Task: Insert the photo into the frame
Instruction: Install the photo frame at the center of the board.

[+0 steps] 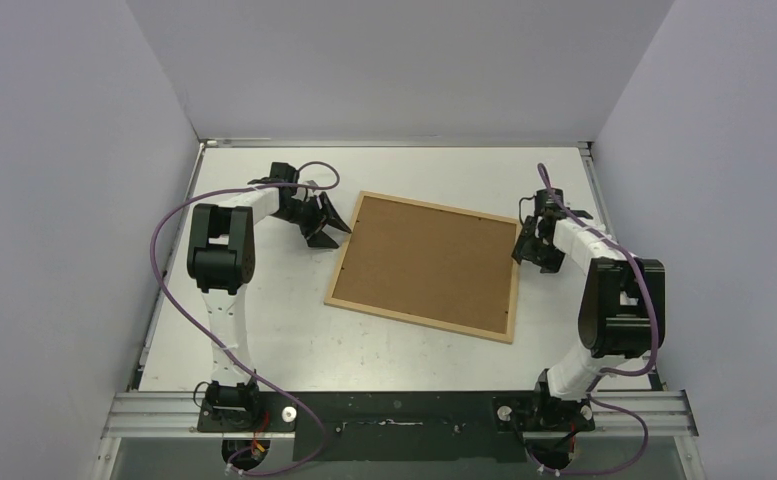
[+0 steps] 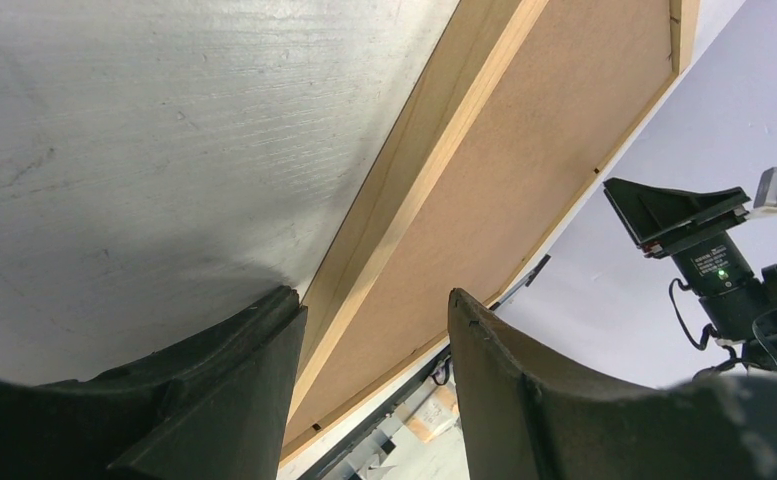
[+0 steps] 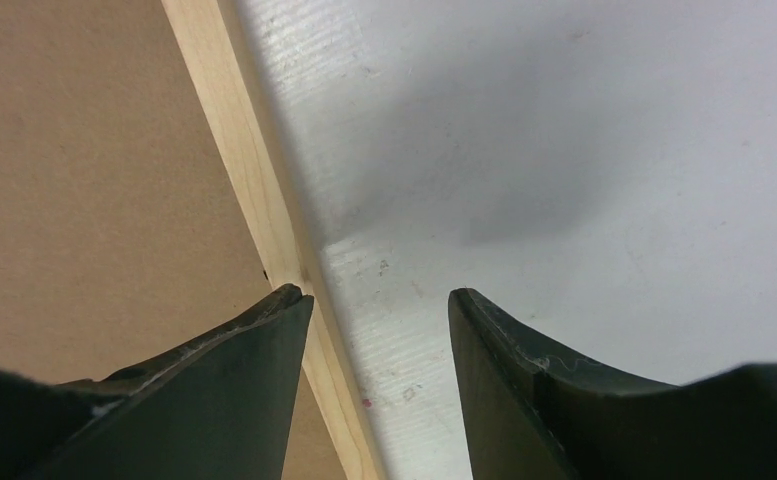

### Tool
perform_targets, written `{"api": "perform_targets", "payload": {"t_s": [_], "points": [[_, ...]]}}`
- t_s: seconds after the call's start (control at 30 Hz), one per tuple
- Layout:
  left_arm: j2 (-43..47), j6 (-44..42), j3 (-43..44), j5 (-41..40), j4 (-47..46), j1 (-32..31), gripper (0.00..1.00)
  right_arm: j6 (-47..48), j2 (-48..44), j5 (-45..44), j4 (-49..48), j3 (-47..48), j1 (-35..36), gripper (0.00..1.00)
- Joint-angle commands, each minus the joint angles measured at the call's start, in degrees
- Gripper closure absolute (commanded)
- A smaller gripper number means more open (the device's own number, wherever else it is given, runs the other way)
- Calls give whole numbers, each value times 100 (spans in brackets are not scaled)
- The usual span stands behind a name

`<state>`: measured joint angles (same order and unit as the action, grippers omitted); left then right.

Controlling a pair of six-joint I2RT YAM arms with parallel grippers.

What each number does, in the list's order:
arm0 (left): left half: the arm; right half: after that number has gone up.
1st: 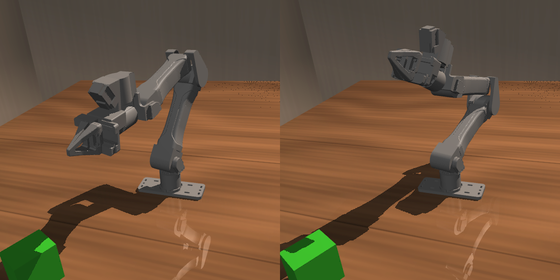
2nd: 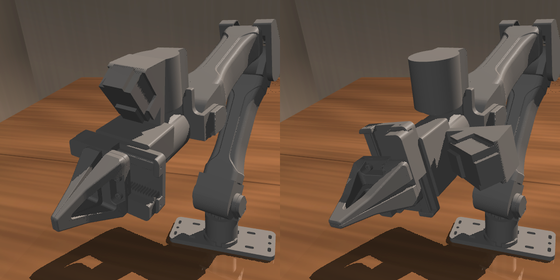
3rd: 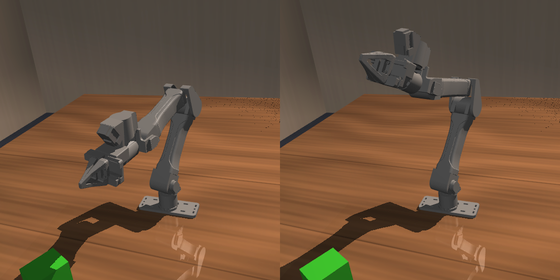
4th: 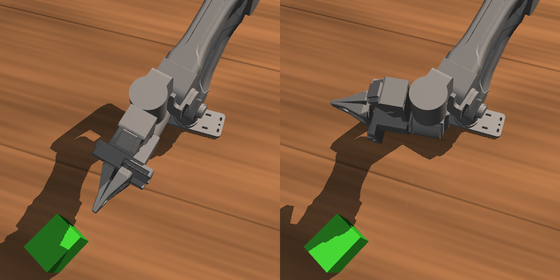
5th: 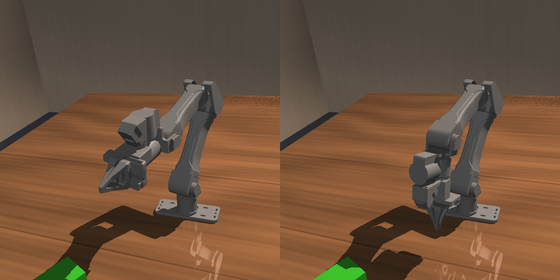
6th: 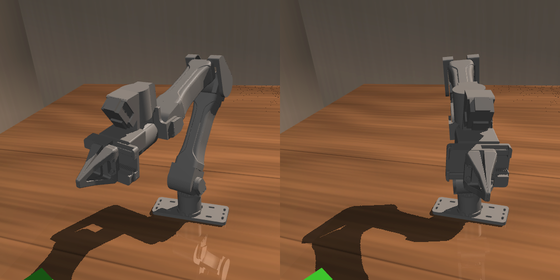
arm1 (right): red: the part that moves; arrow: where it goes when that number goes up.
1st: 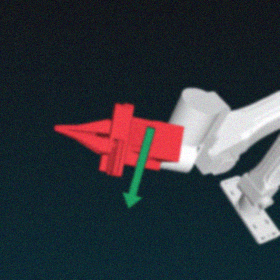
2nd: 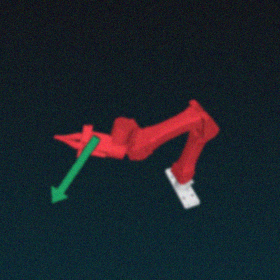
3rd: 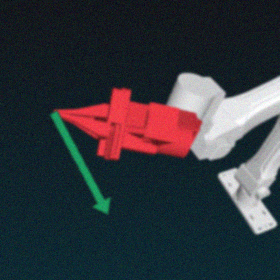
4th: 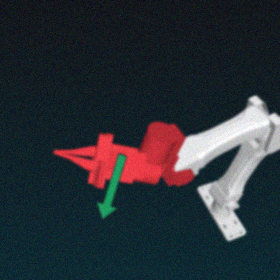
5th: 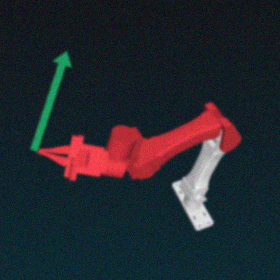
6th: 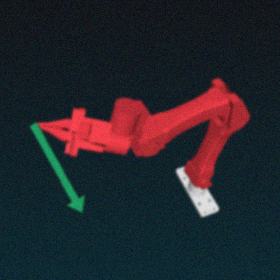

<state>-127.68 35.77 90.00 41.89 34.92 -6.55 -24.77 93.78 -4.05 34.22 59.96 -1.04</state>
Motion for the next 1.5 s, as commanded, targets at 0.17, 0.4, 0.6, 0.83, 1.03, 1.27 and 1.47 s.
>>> {"api": "perform_targets", "payload": {"t_s": [0.17,0.4,0.6,0.83,1.03,1.27,1.47], "points": [[-291,-171,-162,-473,-99,-61,46,166,404,23,-35,101,227,47],[-302,-174,-167,-463,-89,-66,46,155,562,-78,-63,223,270,49],[-302,-175,-169,-457,-88,-65,46,37,542,-404,8,206,280,53],[-280,-183,-158,-462,-87,-66,46,-41,55,0,-373,77,270,49],[-96,-267,-29,-532,-1,-25,46,-580,-295,-155,-501,103,38,41],[149,-393,-41,-742,-15,-2,46,-790,279,184,-863,551,-115,39],[133,-351,-117,-688,-229,10,45,-867,804,190,-1355,1096,-104,35]]}}
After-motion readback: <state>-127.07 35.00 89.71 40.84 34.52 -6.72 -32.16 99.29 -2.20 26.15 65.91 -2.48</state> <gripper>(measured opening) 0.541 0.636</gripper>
